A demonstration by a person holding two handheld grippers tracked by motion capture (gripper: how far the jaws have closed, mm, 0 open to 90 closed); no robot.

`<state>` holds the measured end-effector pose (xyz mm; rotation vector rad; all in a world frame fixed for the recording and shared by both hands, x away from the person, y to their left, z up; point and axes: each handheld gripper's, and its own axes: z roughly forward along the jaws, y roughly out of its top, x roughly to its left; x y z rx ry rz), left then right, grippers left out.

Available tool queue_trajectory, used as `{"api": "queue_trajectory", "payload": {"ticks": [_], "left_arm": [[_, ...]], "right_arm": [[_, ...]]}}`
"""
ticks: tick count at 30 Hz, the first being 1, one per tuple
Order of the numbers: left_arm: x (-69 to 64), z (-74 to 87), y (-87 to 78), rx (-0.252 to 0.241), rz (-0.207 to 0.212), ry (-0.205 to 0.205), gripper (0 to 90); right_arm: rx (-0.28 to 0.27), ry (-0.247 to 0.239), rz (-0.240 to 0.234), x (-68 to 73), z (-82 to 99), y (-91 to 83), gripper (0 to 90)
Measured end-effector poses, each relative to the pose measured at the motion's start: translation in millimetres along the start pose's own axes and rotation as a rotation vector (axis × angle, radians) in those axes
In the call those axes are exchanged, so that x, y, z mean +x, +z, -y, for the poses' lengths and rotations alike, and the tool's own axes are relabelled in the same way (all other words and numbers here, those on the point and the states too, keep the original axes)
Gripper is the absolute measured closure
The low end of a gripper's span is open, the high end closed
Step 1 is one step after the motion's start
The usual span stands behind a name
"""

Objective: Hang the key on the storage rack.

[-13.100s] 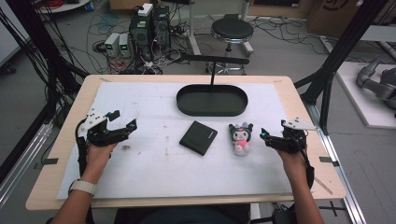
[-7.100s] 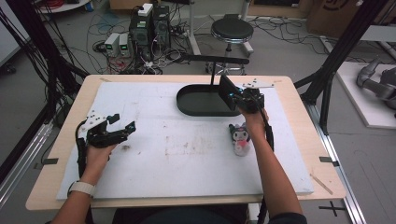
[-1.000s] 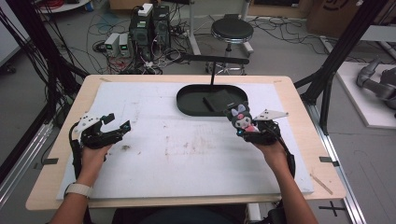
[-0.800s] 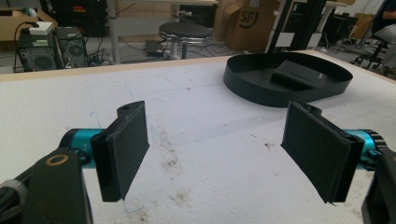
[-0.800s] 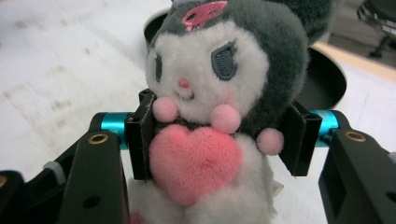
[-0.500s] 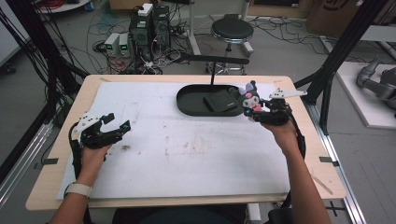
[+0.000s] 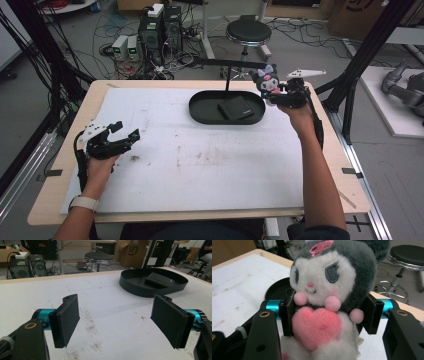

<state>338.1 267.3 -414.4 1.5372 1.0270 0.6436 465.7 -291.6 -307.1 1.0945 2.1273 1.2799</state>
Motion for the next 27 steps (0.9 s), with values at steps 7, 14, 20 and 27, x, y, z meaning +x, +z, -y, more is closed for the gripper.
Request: {"api": "queue_trajectory", "payload": {"ticks": [7,14,20,27], "left_arm": [[0.4,0.2,-0.5,-0.002,-0.002,0.0,22.3],[1.4,0.6,-1.3,-0.001,-0.003,-0.003,22.3],[1.9,0.5,-2.0,-0.003,-0.005,-0.004,22.3],[2.0,0.8,-2.1,-0.002,-0.006,-0.004,22.3]], "right_arm": [[0.002,0.04,0.045,-12.4,-8.3,14.3,41.0],[-0.03,0.117,0.099,-23.7,-5.3,19.0,41.1],[0.004,0.125,0.163,-26.3,0.8,18.8,41.1],[0.085,0.067,0.168,-24.5,17.5,19.6,41.5]]}}
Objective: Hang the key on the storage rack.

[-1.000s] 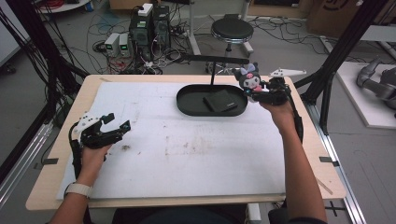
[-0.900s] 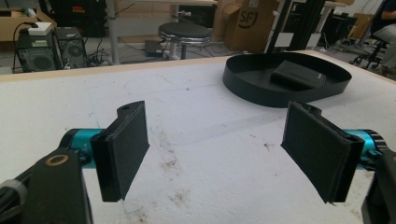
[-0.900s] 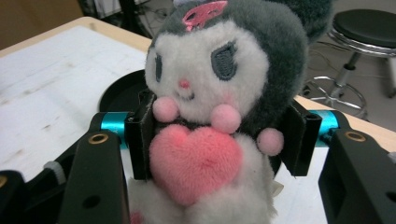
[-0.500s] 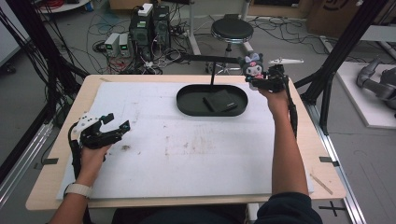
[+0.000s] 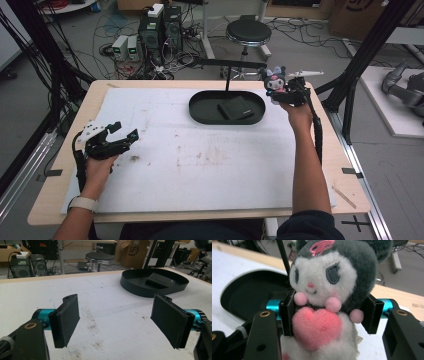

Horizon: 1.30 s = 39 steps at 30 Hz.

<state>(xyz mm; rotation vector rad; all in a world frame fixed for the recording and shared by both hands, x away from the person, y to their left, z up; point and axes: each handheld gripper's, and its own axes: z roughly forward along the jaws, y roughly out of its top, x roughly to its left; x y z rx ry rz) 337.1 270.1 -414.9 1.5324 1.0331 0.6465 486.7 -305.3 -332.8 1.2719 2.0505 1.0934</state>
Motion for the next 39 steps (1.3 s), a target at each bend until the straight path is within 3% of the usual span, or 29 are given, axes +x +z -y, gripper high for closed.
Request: {"api": "queue_trajectory", "payload": {"ticks": [4,7,11,15,19,24,26,29,33,36,39], "left_arm": [[-0.2,-0.1,0.1,-0.001,0.0,-0.001,22.3],[-0.3,-0.1,0.0,-0.002,0.001,-0.002,22.3],[-0.3,-0.1,-0.1,0.0,0.002,-0.001,22.3],[0.1,-0.2,-1.0,-0.001,0.0,-0.001,22.3],[0.8,0.0,-1.3,-0.001,0.001,-0.003,22.3],[0.5,0.0,-1.3,-0.002,0.0,-0.002,22.3],[0.6,0.0,-1.4,-0.002,-0.001,-0.002,22.3],[0.3,0.1,-1.3,-0.001,0.0,-0.003,22.3],[0.1,0.2,-1.3,-0.002,0.001,-0.004,22.2],[0.3,0.0,-1.6,-0.003,0.0,-0.004,22.2],[0.8,0.0,-1.9,-0.004,-0.001,-0.009,22.3]], "right_arm": [[0.08,-0.065,0.018,7.1,1.1,6.5,41.7],[0.103,-0.073,0.008,13.3,3.0,17.0,41.7],[0.112,-0.059,-0.003,22.6,3.5,34.4,41.7],[0.101,-0.018,0.04,31.7,3.3,48.7,40.0],[0.088,0.015,0.051,34.2,4.3,54.5,38.2],[0.116,0.001,0.056,34.1,5.7,58.3,25.9],[0.119,-0.016,0.085,34.2,5.6,56.1,20.4],[0.101,-0.044,0.081,33.0,3.4,46.5,20.4],[0.054,-0.053,0.028,29.0,-0.4,23.8,20.4],[0.048,-0.097,0.018,27.9,-1.9,4.6,20.4],[-0.014,-0.122,-0.009,27.1,5.5,-16.8,23.9]]}}
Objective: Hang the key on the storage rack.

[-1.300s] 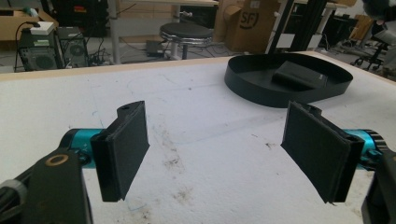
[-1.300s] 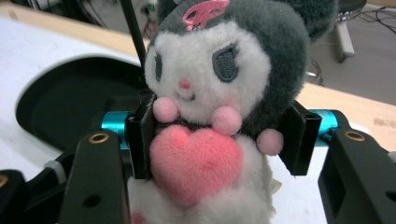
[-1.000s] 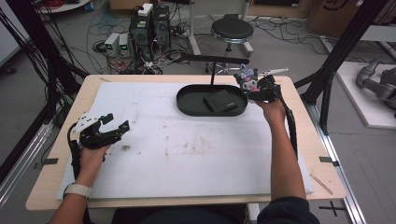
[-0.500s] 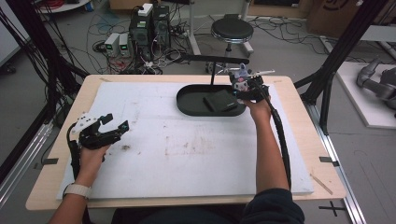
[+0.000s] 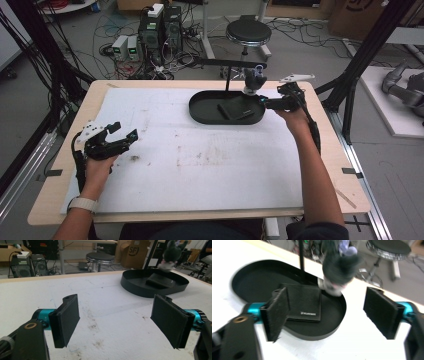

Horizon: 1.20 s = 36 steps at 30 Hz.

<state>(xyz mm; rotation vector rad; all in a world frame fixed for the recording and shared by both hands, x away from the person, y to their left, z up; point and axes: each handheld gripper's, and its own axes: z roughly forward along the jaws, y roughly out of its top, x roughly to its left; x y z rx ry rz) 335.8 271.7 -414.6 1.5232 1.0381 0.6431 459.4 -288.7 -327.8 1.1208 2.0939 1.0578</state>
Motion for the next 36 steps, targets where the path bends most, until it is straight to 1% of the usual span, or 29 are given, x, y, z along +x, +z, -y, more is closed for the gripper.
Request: {"api": "queue_trajectory", "payload": {"ticks": [1,2,4,7,8,10,11,14,17,18,22,25,28,30,33,36], "left_arm": [[0.1,0.0,0.0,0.0,0.0,0.0,22.3],[0.4,-0.1,0.1,0.001,-0.001,0.0,22.3],[0.4,-0.2,0.4,0.001,-0.001,-0.002,22.3],[0.5,-0.4,0.7,-0.001,-0.003,-0.006,22.3],[0.8,-0.4,0.6,0.0,-0.005,-0.004,22.3],[0.5,-0.3,0.3,0.002,-0.006,-0.005,22.3],[0.7,-0.2,0.1,0.002,-0.008,-0.003,22.2],[1.3,0.2,-0.3,0.003,-0.011,-0.007,22.3],[2.0,0.7,-0.8,0.003,-0.013,-0.009,22.3],[2.1,0.8,-1.1,0.002,-0.015,-0.007,22.3],[2.5,0.7,-3.3,0.002,-0.016,-0.004,22.2],[3.2,0.6,-4.3,0.002,-0.02,-0.001,22.3],[2.9,0.5,-4.6,-0.002,-0.02,-0.003,22.3],[2.6,0.5,-5.2,0.001,-0.019,0.004,22.3],[1.5,0.5,-6.0,-0.003,-0.018,0.003,22.3],[1.4,0.4,-5.5,-0.001,-0.013,0.005,22.3]], "right_arm": [[0.021,0.007,0.004,-0.3,4.6,-8.1,20.9],[0.031,0.008,0.004,-0.2,7.3,-11.8,21.1],[-0.017,-0.008,-0.004,1.6,18.3,-22.3,23.1],[-0.021,0.003,-0.007,5.2,38.2,-33.6,22.9],[-0.026,-0.002,-0.001,7.3,47.7,-37.1,22.9],[-0.03,-0.004,0.014,10.9,60.4,-41.3,22.9],[-0.038,0.003,0.016,12.4,67.3,-43.0,22.9],[-0.044,0.003,0.029,15.8,85.5,-46.7,22.9],[-0.052,0.022,0.027,18.2,98.0,-48.3,22.9],[-0.054,0.019,0.025,18.7,100.9,-48.4,22.9],[-0.047,0.025,0.028,22.0,106.7,-46.6,22.9],[-0.043,0.004,0.034,24.1,106.4,-44.6,22.9],[-0.038,0.005,0.031,25.0,106.2,-42.8,22.7],[-0.033,-0.002,0.034,26.1,106.5,-42.1,22.2],[-0.038,-0.007,0.034,27.9,106.6,-43.2,22.2],[-0.039,-0.003,0.033,28.5,106.9,-44.3,22.3]]}}
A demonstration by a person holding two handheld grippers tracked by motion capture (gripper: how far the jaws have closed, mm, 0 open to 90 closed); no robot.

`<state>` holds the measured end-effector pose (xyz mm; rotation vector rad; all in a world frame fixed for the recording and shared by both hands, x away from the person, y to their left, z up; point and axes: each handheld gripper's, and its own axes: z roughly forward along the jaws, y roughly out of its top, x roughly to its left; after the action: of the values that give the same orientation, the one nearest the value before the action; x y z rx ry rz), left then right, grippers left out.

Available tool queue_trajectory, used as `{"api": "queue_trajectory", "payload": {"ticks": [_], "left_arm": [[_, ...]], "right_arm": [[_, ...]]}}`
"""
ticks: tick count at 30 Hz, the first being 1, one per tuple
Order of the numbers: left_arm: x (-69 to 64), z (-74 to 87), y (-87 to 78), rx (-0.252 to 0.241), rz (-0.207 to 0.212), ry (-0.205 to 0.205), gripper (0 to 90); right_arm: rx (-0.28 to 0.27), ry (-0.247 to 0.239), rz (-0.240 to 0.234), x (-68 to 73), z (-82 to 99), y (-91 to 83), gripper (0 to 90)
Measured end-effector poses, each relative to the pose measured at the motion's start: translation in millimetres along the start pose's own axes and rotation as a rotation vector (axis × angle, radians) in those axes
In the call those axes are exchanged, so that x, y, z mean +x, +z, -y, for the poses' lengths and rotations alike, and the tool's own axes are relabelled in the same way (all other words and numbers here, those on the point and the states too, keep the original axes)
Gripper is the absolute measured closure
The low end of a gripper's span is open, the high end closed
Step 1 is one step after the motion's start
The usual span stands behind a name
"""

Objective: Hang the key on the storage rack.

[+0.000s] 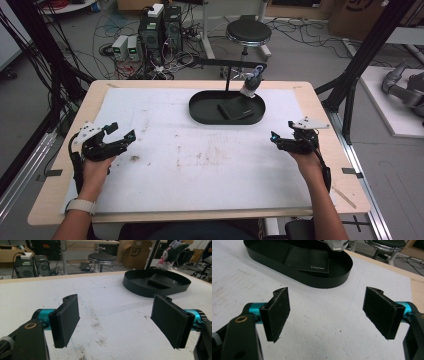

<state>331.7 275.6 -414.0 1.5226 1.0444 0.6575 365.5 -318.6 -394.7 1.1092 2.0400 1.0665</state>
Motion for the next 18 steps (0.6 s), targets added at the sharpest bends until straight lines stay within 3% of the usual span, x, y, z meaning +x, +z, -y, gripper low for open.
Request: {"api": "queue_trajectory", "payload": {"ticks": [9,18], "left_arm": [[-1.0,-1.3,2.3,0.0,0.003,0.005,22.2],[-0.5,-1.0,2.0,-0.001,0.005,0.003,22.3]], "right_arm": [[0.002,0.02,0.005,-3.2,6.1,-3.3,22.2],[0.008,0.004,0.008,-1.6,6.7,-2.8,22.2]]}}
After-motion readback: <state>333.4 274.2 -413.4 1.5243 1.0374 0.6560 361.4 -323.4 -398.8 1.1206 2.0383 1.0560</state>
